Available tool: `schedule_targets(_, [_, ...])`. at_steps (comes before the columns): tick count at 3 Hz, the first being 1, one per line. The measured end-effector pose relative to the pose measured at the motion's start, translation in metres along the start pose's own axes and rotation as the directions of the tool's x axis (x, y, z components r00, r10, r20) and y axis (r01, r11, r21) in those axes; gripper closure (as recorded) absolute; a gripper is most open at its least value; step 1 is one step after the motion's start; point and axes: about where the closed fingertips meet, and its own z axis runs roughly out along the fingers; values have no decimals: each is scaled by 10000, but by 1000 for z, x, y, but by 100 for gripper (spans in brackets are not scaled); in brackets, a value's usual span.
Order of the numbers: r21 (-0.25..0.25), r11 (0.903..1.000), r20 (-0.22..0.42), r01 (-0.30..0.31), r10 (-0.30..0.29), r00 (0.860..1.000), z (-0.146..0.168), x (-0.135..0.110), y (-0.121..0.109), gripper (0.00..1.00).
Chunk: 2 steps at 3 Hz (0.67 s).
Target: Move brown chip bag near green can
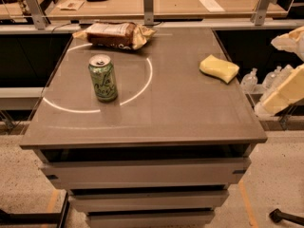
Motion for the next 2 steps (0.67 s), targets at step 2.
schedule_targets(2, [435, 9967, 3653, -687, 481, 9296, 33, -55, -48, 0])
